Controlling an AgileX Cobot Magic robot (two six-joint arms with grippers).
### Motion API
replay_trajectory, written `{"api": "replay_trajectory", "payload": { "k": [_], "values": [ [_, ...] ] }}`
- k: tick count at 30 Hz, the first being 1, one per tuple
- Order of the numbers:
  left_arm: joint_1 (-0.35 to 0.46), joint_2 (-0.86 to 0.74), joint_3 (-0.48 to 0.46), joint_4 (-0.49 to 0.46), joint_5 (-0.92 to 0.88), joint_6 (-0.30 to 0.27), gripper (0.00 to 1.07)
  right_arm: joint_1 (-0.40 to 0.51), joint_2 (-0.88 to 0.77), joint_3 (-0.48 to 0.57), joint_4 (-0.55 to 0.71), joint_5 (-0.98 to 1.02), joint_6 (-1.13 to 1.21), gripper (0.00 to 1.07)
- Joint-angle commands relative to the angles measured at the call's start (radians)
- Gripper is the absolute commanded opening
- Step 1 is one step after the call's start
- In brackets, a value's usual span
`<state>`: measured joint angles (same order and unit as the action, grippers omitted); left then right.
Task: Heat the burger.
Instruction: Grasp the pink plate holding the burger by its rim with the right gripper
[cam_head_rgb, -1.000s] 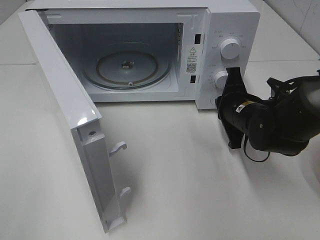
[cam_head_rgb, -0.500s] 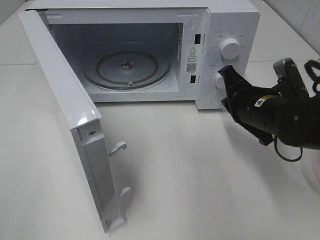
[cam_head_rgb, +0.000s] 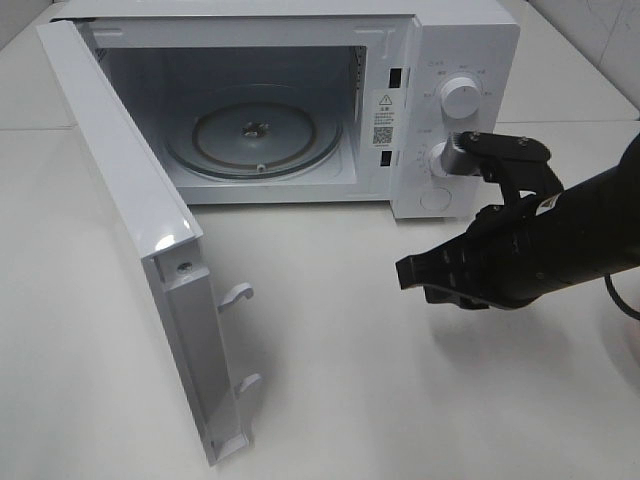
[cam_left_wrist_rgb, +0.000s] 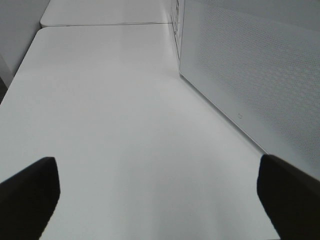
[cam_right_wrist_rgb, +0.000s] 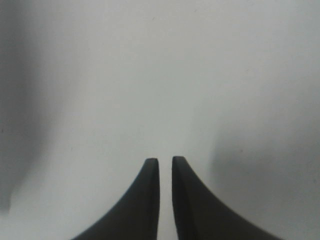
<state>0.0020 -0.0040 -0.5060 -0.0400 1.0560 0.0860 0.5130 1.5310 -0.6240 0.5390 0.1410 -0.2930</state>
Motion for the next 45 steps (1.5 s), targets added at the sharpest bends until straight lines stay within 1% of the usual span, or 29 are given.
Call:
{"api": "replay_trajectory", "payload": {
  "k": [1,2,3,4,5,6,7,8,9,10,11,12,13,14,15,16,17,18,19,20,22,23,25,26,27,28,31,40,45],
  "values": [
    [-0.001,-0.017,0.000,-0.009,-0.010,0.001,1.05,0.000,-0.010,-0.035,-0.076,0.114,-0.076,0.29],
    [-0.001,-0.017,0.000,-0.009,-0.010,0.001,1.05,0.000,-0.010,-0.042,-0.094,0.112,-0.076,0.38],
    [-0.001,-0.017,0.000,-0.009,-0.010,0.001,1.05,0.000,-0.010,-0.042,-0.094,0.112,-0.076,0.38],
    [-0.001,-0.017,0.000,-0.009,-0.010,0.001,1.05,0.000,-0.010,-0.061,-0.121,0.115,-0.076,0.58],
    [-0.001,-0.017,0.000,-0.009,-0.010,0.001,1.05,0.000,-0.010,-0.068,-0.135,0.122,-0.076,0.68],
    [-0.001,-0.017,0.000,-0.009,-0.010,0.001,1.05,0.000,-0.010,-0.068,-0.135,0.122,-0.076,0.68],
    [-0.001,-0.017,0.000,-0.009,-0.010,0.001,1.05,-0.005,-0.010,-0.089,-0.153,0.154,-0.074,0.91],
    [-0.001,-0.017,0.000,-0.009,-0.010,0.001,1.05,-0.005,-0.010,-0.089,-0.153,0.154,-0.074,0.91],
    [-0.001,-0.017,0.000,-0.009,-0.010,0.001,1.05,-0.034,-0.010,-0.114,-0.167,0.220,-0.065,1.02],
    [-0.001,-0.017,0.000,-0.009,-0.010,0.001,1.05,-0.055,-0.010,-0.128,-0.180,0.269,-0.054,1.01],
    [-0.001,-0.017,0.000,-0.009,-0.010,0.001,1.05,-0.055,-0.010,-0.128,-0.180,0.269,-0.054,1.01],
    [-0.001,-0.017,0.000,-0.009,-0.010,0.001,1.05,-0.098,-0.010,-0.158,-0.228,0.360,-0.005,1.01],
    [-0.001,-0.017,0.000,-0.009,-0.010,0.001,1.05,-0.116,-0.010,-0.171,-0.257,0.411,0.022,1.01],
    [-0.001,-0.017,0.000,-0.009,-0.010,0.001,1.05,-0.116,-0.010,-0.171,-0.257,0.411,0.022,1.01],
    [-0.001,-0.017,0.000,-0.009,-0.010,0.001,1.05,-0.159,-0.010,-0.199,-0.345,0.485,0.093,1.00],
    [-0.001,-0.017,0.000,-0.009,-0.010,0.001,1.05,-0.179,-0.010,-0.209,-0.385,0.516,0.125,1.00],
    [-0.001,-0.017,0.000,-0.009,-0.010,0.001,1.05,-0.179,-0.010,-0.209,-0.385,0.516,0.125,1.00],
    [-0.001,-0.017,0.000,-0.009,-0.010,0.001,1.05,-0.217,-0.010,-0.226,-0.447,0.562,0.168,1.00],
    [-0.001,-0.017,0.000,-0.009,-0.010,0.001,1.05,-0.241,-0.010,-0.233,-0.474,0.580,0.188,1.00],
    [-0.001,-0.017,0.000,-0.009,-0.010,0.001,1.05,-0.241,-0.010,-0.233,-0.474,0.580,0.188,1.00],
    [-0.001,-0.017,0.000,-0.009,-0.010,0.001,1.05,-0.312,-0.010,-0.237,-0.521,0.597,0.232,0.99],
    [-0.001,-0.017,0.000,-0.009,-0.010,0.001,1.05,-0.312,-0.010,-0.237,-0.521,0.597,0.232,0.99],
    [-0.001,-0.017,0.000,-0.009,-0.010,0.001,1.05,-0.375,-0.007,-0.232,-0.552,0.596,0.256,0.97],
    [-0.001,-0.017,0.000,-0.009,-0.010,0.001,1.05,-0.375,-0.007,-0.232,-0.552,0.596,0.256,0.97],
    [-0.001,-0.017,0.000,-0.009,-0.010,0.001,1.05,-0.414,0.001,-0.231,-0.562,0.599,0.266,0.96],
    [-0.001,-0.017,0.000,-0.009,-0.010,0.001,1.05,-0.414,0.001,-0.231,-0.562,0.599,0.266,0.96],
    [-0.001,-0.017,0.000,-0.009,-0.010,0.001,1.05,-0.485,0.062,-0.231,-0.590,0.627,0.269,0.95],
    [-0.001,-0.017,0.000,-0.009,-0.010,0.001,1.05,-0.560,0.162,-0.231,-0.608,0.637,0.270,0.92],
    [-0.001,-0.017,0.000,-0.009,-0.010,0.001,1.05,-0.570,0.191,-0.231,-0.621,0.640,0.269,0.89]
  ]
}}
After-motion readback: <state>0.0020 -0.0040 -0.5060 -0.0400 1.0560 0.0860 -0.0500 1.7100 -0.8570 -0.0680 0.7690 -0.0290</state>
